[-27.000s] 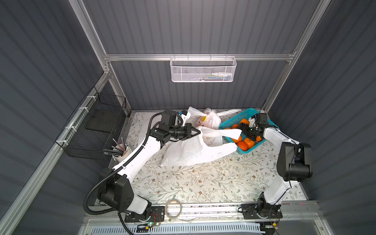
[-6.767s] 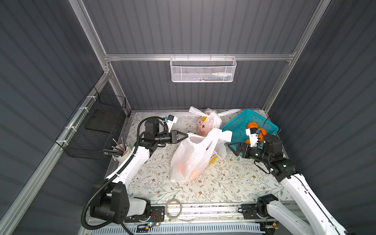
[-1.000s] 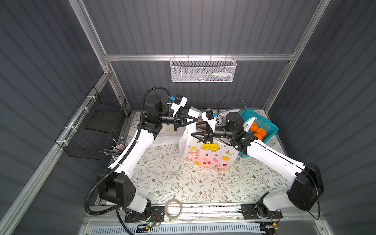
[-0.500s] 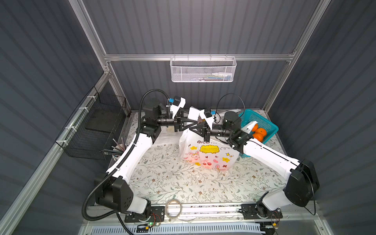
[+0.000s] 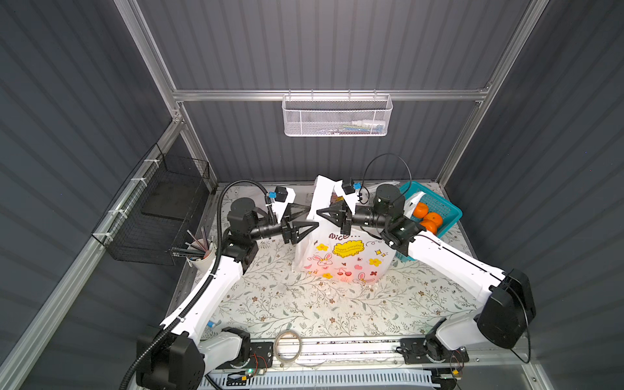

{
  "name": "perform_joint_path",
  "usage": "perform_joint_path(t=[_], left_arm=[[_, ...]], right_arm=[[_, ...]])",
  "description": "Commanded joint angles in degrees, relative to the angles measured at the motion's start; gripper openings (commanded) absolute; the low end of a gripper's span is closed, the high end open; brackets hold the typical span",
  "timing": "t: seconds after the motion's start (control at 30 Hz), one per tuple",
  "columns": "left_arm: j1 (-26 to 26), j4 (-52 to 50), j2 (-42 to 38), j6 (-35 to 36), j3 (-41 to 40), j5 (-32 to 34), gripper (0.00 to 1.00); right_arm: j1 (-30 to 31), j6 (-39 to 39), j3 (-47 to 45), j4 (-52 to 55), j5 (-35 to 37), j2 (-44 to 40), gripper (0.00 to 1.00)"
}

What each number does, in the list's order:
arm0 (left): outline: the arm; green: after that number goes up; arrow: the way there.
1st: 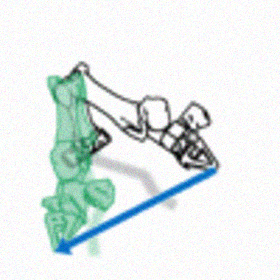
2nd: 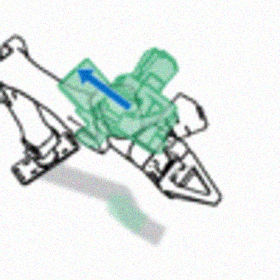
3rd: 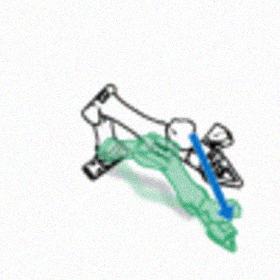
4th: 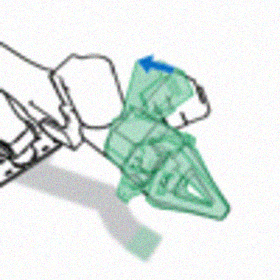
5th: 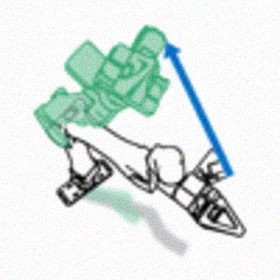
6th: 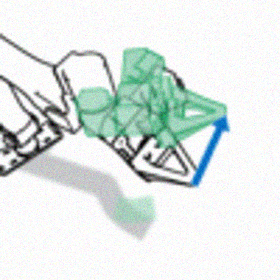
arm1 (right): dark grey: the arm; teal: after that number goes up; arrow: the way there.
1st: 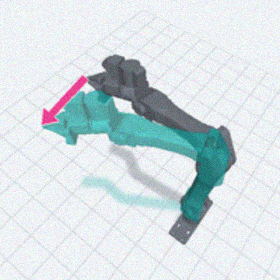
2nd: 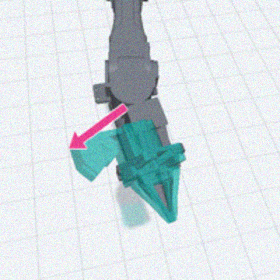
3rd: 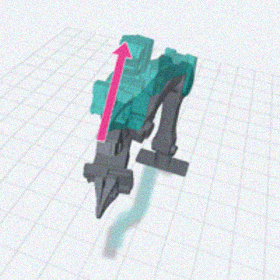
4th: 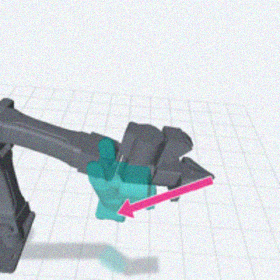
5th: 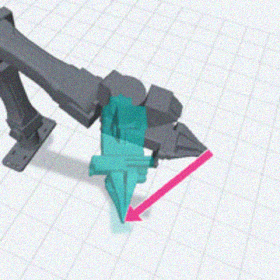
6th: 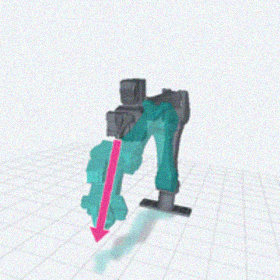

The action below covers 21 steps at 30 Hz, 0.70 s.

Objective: Place the oranges into plastic bags & tie knots
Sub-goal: Tie the plastic bag at the center of the board.

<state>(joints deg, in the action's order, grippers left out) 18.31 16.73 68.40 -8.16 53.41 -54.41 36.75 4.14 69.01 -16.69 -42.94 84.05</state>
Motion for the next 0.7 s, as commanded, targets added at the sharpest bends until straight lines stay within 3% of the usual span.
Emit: perform_joint_path(t=[0.0, 0.2, 0.3, 0.4, 0.43, 0.53, 0.67], left_arm=[[1.17, 3.75, 1.57, -1.20, -0.88, -0.40, 0.71], [4.16, 1.88, 3.76, 1.84, -0.69, 1.23, 0.48], [4.71, 1.70, 4.46, 2.14, -0.25, 1.14, 0.30], [4.72, 1.99, 4.46, 2.03, -0.25, 1.76, 0.09], [4.72, 1.98, 4.43, 2.01, -0.25, 1.86, 0.03], [4.73, 2.14, 4.52, 1.92, -0.30, 2.03, 0.00], [4.81, 2.82, 4.29, 1.94, -1.02, 1.67, 0.00]], right_arm=[[0.09, 0.72, 0.77, -0.20, 1.26, -1.26, 0.00], [0.08, 1.72, 1.57, 1.03, 3.25, -1.26, 0.01], [0.13, 2.34, 2.05, 1.03, 3.05, -1.02, 0.03], [0.07, 2.50, 2.17, 1.49, 2.61, -1.06, 0.11], [-0.01, 2.27, 2.34, 2.22, 2.63, -1.52, 0.18], [-1.14, 2.32, 3.20, 5.99, 3.03, -4.12, 0.38], [-3.03, 0.56, 5.32, 15.67, 5.30, -11.15, 0.52]])
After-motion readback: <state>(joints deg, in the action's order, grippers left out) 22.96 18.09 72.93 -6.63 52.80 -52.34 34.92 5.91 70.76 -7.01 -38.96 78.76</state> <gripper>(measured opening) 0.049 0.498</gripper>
